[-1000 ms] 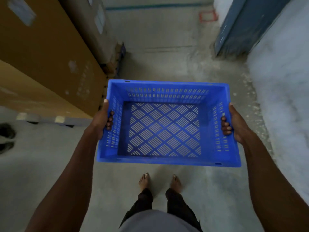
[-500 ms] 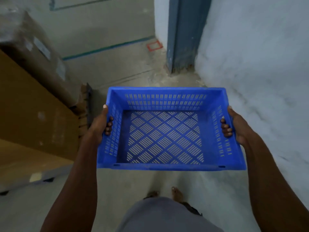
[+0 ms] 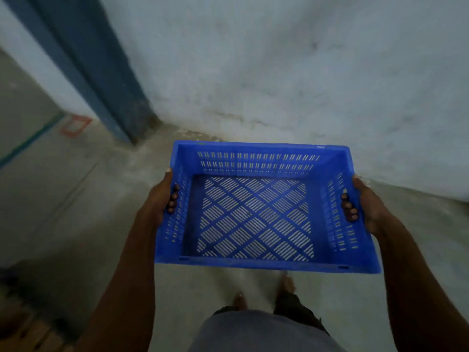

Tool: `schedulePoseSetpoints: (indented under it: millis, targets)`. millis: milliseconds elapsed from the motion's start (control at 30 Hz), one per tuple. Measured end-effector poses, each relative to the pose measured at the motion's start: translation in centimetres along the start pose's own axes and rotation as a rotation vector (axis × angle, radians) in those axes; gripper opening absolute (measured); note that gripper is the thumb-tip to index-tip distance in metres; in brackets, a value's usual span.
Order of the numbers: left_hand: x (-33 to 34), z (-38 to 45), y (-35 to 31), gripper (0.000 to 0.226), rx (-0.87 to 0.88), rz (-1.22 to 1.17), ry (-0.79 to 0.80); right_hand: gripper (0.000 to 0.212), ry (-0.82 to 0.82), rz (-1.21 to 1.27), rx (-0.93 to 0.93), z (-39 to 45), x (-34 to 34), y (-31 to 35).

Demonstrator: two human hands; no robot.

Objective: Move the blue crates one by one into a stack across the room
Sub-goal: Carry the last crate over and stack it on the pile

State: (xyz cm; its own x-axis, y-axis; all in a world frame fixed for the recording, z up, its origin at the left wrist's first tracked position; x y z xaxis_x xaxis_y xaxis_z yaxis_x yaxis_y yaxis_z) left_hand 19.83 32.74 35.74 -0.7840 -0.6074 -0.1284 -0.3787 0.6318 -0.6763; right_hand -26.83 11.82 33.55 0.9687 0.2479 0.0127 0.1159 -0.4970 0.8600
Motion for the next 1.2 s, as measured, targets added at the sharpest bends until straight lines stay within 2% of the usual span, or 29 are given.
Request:
schedulePoseSetpoints:
  millis: [233, 433, 567, 800, 1200]
  targets:
    - [19.3, -2.7, -3.1, 0.059, 0.109, 0.322, 0.323, 0.062, -0.418, 0.201, -0.036, -12.8, -17.0, -7.2]
    - [37.0, -11.9, 0.0, 0.060, 0.231, 0.599, 0.522, 0.061, -0.721, 0.365, -0.048, -27.2, -28.6, -15.8]
    - [48.5, -19.4, 5.5, 0.061, 0.249, 0.769, 0.665, 0.060, -0.899, 0.459, -0.052, -37.7, -35.2, -21.8]
    - [65.3, -33.0, 19.4, 0.058, 0.253, 0.986, 0.903, 0.058, -1.157, 0.601, -0.052, -54.3, -45.8, -31.0]
    - [89.8, -52.6, 38.4, 0.057, 0.311, 1.277, 1.146, 0.061, -1.518, 0.800, -0.025, -71.4, -59.8, -42.2]
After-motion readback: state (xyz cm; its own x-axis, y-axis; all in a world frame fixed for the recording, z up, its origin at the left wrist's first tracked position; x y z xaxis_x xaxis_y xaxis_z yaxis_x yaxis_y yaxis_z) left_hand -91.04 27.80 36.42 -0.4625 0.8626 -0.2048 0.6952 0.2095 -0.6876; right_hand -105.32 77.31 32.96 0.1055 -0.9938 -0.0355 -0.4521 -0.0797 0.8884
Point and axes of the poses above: each hand's wrist, its own z-axis towards the middle knuckle, its own x-axis out of the palm, y = z × x, the point moved 6 cm from there along z, towards the middle knuckle, and after that the axes turned 12 degrees about -x, right-handed, at the moved point
